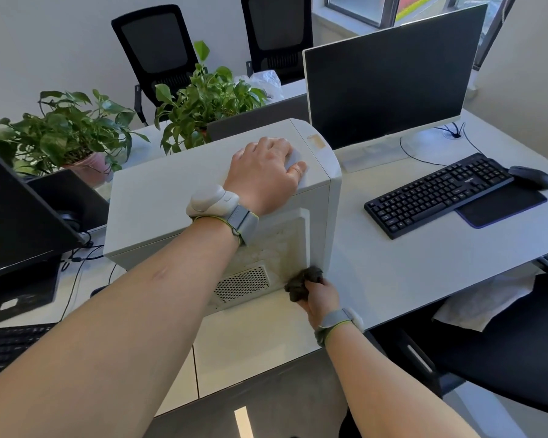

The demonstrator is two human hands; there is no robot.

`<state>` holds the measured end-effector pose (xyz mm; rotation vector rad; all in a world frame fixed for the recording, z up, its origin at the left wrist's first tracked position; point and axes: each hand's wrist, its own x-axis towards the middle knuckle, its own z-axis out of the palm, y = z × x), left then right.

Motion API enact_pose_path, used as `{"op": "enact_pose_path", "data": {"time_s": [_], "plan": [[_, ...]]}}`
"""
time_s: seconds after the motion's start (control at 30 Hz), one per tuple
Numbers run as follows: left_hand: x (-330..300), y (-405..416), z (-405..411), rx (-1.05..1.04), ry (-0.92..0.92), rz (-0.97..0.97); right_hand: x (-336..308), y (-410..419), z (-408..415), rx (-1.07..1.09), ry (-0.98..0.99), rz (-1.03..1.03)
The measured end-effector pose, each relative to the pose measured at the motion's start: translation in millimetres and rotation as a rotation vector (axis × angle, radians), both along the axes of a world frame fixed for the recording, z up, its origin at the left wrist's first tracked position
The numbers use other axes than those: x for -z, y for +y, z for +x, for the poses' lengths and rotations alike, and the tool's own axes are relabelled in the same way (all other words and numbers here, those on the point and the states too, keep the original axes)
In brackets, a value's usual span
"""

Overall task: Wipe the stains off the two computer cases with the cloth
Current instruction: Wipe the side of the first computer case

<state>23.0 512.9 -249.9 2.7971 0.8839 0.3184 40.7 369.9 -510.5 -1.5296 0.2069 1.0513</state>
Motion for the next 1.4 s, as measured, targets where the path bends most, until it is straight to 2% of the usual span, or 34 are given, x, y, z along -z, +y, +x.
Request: {"op": "enact_pose_path", "data": {"time_s": [0.07, 0.17, 0.23, 0.33, 0.43, 0.57, 0.6, 0.7, 0.77, 0.8, 0.87, 0.97, 1.0, 1.07, 1.13, 1.23, 1.33, 1.4], "plan": [[0.4, 0.8, 0.4, 0.001, 0.001, 0.007, -8.0, 6.3, -4.0, 0.106, 0.173, 0.051], [0.7, -0.1, 0.5, 0.003, 0.003, 0.007, -28.1, 7.0, -5.9, 0.137, 0.221, 0.100], [0.3, -1.1, 0.6, -0.001, 0.005, 0.007, -44.0, 8.7, -3.5, 0.229, 0.343, 0.211], [-1.2, -1.5, 0.5, -0.002, 0.013, 0.010, -80.1, 6.7, -1.5, 0.301, 0.336, 0.246], [-1.3, -2.3, 0.3, -0.001, 0.018, 0.007, -121.8, 0.7, 0.5, 0.236, 0.140, 0.291], [-2.8, -2.6, 1.0, -0.011, 0.020, -0.014, -187.6, -4.5, 11.6, 0.205, -0.211, 0.520], [-3.9, -2.1, 0.9, -0.017, 0.019, -0.027, -195.8, -3.5, 14.8, 0.214, -0.356, 0.512], [-7.1, -0.8, -0.4, -0.026, 0.002, -0.082, -183.9, -3.2, 14.7, 0.117, -1.012, 0.300], [-7.6, -0.5, -1.1, -0.027, 0.000, -0.099, -155.0, -4.7, 7.6, 0.029, -1.299, 0.225], [-7.5, 0.2, -2.4, -0.029, 0.002, -0.101, -136.9, -5.2, 4.2, 0.004, -1.348, 0.201], [-8.0, -0.1, -2.3, -0.025, 0.001, -0.113, -102.3, -9.2, 3.5, -0.078, -1.305, 0.082], [-9.8, -1.7, -2.4, -0.017, -0.005, -0.121, -75.0, -18.9, 8.5, -0.335, -0.949, -0.199], [-10.1, -1.3, -2.6, -0.019, -0.007, -0.130, -74.1, -22.0, 11.3, -0.349, -0.849, -0.241], [-10.2, 0.4, -3.2, -0.026, -0.011, -0.152, -87.0, -25.8, 14.9, -0.217, -0.776, -0.179], [-11.4, 0.8, -3.4, -0.036, -0.034, -0.181, -118.5, -24.2, 13.1, -0.043, -0.849, 0.009], [-14.9, 0.5, -4.6, -0.047, -0.131, -0.281, -160.0, -14.9, 7.8, 0.071, -1.177, 0.247], [-15.7, 3.9, -7.9, -0.033, -0.210, -0.411, -156.8, -8.1, 6.7, -0.020, -1.492, 0.252], [-15.7, 5.1, -9.1, -0.023, -0.217, -0.432, -129.9, -11.7, 8.4, -0.133, -1.514, 0.157]]}}
